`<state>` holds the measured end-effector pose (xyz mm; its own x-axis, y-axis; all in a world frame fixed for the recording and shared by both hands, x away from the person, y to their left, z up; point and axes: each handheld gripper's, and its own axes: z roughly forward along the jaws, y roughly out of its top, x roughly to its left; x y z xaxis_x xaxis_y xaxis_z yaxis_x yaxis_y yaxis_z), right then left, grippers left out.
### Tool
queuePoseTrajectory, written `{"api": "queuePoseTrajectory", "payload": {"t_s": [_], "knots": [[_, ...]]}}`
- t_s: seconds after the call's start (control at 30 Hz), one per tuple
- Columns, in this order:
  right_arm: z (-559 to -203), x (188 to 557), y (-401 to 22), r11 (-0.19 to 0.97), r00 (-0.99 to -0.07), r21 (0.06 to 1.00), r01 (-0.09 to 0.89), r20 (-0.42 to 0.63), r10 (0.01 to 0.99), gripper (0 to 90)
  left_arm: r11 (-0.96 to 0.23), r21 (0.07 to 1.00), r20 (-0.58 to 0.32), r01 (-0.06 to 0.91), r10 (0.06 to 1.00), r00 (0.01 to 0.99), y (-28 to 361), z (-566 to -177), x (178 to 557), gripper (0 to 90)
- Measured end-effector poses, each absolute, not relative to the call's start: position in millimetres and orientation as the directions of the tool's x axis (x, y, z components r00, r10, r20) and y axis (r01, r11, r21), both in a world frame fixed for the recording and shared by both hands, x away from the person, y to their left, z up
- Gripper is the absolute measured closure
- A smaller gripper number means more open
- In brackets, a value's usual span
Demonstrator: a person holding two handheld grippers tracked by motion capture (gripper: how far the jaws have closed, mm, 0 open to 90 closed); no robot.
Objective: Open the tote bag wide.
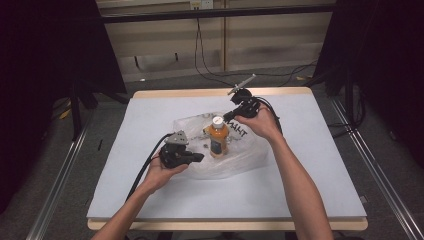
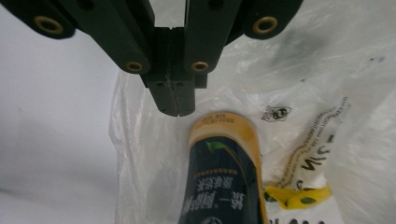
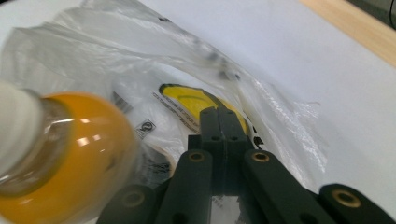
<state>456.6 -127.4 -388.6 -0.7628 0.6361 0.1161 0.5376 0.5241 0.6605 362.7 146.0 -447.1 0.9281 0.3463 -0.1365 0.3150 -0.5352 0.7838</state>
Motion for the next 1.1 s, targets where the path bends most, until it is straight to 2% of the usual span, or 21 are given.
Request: {"api": "queuePoseTrajectory", "payload": {"t_s": [0.3,0.33,0.43,0.5,0.57,0.63,0.7,0.73,0.9,0.97,1.0,1.03,1.1], "knots": [[-384.4,430.9,-149.1,0.440,-0.748,0.756,0.485,0.098,0.656,90.0,-0.464,0.829,-0.138,0.313,0.373,0.918,150.8,-443.8,360.4,90.0],[-382.5,427.4,-151.1,0.418,-0.739,0.774,0.475,0.093,0.667,90.0,-0.465,0.835,-0.117,0.295,0.373,0.921,151.5,-442.7,359.9,89.4],[-377.1,419.2,-159.4,0.390,-0.743,0.802,0.453,0.098,0.662,90.0,-0.436,0.855,-0.103,0.281,0.388,0.916,153.4,-439.9,356.6,83.7],[-375.8,413.5,-166.5,0.364,-0.740,0.821,0.440,0.102,0.665,89.1,-0.435,0.857,-0.094,0.275,0.393,0.915,155.1,-437.9,354.4,72.9],[-375.3,407.0,-173.7,0.337,-0.726,0.834,0.437,0.106,0.680,76.1,-0.426,0.865,-0.078,0.266,0.410,0.909,156.8,-436.2,353.0,67.2],[-374.8,400.1,-179.2,0.319,-0.727,0.849,0.421,0.105,0.679,69.8,-0.411,0.873,-0.074,0.261,0.418,0.905,159.1,-433.5,352.2,61.1],[-374.8,392.9,-184.1,0.297,-0.704,0.861,0.413,0.096,0.704,50.5,-0.397,0.880,-0.065,0.259,0.440,0.895,161.9,-429.3,351.0,51.9],[-375.4,390.3,-186.0,0.290,-0.703,0.865,0.410,0.097,0.705,50.3,-0.381,0.887,-0.076,0.262,0.437,0.896,163.3,-427.2,350.7,48.6],[-377.7,370.7,-197.5,0.242,-0.691,0.902,0.357,0.081,0.718,24.9,-0.352,0.898,-0.063,0.263,0.488,0.870,169.8,-418.0,349.3,25.3],[-379.2,364.8,-200.7,0.230,-0.686,0.910,0.345,0.077,0.724,20.9,-0.354,0.899,-0.048,0.257,0.502,0.863,172.5,-417.1,348.3,21.3],[-379.9,361.9,-202.8,0.230,-0.685,0.910,0.344,0.076,0.725,16.1,-0.354,0.899,-0.044,0.257,0.510,0.859,173.8,-416.8,347.5,18.3],[-380.4,359.3,-204.8,0.224,-0.678,0.905,0.361,0.089,0.730,11.3,-0.355,0.899,-0.040,0.256,0.516,0.856,175.5,-416.3,347.1,15.9],[-381.9,353.5,-209.6,0.217,-0.661,0.899,0.380,0.100,0.744,7.3,-0.356,0.896,-0.042,0.266,0.529,0.848,179.3,-415.4,345.9,11.1]]}}
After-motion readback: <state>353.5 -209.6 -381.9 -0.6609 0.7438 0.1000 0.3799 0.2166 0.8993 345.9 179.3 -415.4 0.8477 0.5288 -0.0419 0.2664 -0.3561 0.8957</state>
